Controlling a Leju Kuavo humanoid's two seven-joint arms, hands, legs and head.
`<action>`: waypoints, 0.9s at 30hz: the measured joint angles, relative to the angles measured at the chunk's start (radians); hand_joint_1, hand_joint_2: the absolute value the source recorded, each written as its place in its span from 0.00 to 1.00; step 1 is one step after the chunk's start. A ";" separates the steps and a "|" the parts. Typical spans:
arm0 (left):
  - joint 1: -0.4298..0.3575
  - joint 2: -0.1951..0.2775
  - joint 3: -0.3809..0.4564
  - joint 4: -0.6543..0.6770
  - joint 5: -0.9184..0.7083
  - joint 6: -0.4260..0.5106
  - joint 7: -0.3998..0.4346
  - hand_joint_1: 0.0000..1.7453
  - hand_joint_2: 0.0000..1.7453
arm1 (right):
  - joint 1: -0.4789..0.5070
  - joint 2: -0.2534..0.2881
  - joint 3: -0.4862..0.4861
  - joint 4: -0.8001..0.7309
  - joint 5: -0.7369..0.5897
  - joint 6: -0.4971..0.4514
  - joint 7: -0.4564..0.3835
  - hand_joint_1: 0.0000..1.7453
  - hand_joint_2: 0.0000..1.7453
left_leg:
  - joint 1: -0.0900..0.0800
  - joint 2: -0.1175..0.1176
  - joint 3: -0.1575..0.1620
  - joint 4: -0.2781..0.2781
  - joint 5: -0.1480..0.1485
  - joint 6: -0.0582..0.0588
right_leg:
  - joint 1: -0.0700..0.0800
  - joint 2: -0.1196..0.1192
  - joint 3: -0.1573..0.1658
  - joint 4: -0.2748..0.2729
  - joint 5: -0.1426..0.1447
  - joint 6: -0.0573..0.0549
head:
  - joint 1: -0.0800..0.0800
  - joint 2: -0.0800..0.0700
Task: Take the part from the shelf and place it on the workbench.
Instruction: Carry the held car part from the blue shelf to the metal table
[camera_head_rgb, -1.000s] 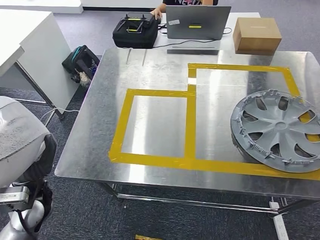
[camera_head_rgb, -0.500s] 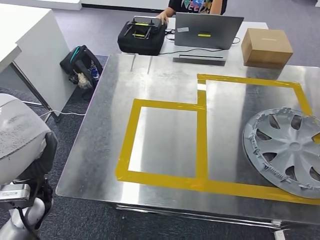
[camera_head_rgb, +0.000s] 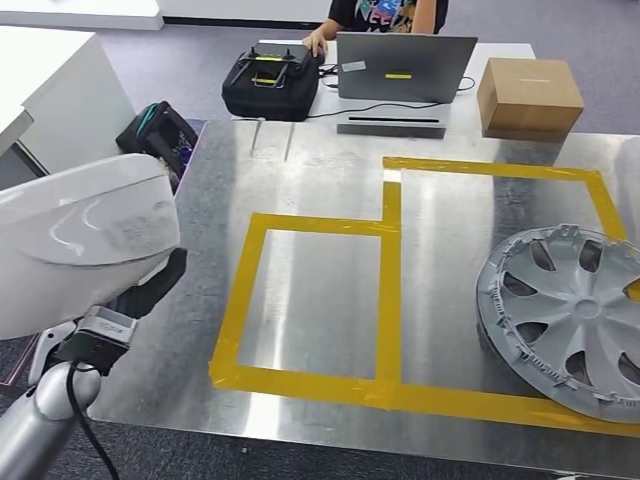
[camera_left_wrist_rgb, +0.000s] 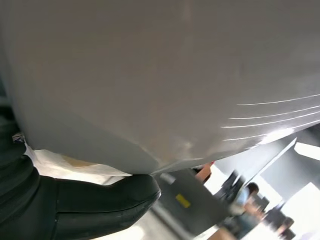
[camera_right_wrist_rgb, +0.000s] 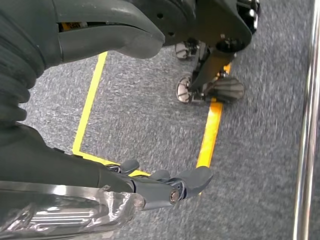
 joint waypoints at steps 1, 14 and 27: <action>-0.019 0.011 -0.014 0.012 -0.021 -0.026 0.022 1.00 1.00 | -0.003 0.000 0.001 0.008 0.005 0.014 0.002 0.00 1.00 | 0.000 0.000 0.001 -0.003 0.000 -0.001 | 0.000 0.000 -0.001 0.000 -0.001 -0.001 | 0.000 0.000; -0.022 0.032 -0.059 0.060 0.096 -0.056 -0.013 1.00 1.00 | 0.009 0.018 -0.003 0.037 0.005 -0.029 -0.004 0.00 1.00 | 0.001 0.002 0.008 -0.021 0.008 -0.005 | -0.002 -0.002 0.003 -0.011 0.005 0.004 | 0.000 0.000; -0.005 0.031 -0.065 0.060 0.056 -0.033 -0.027 1.00 1.00 | 0.010 0.027 -0.004 0.036 0.006 -0.028 -0.009 0.00 1.00 | 0.035 0.003 0.029 -0.001 -0.027 -0.047 | -0.034 0.004 -0.010 0.017 -0.003 0.050 | 0.012 0.000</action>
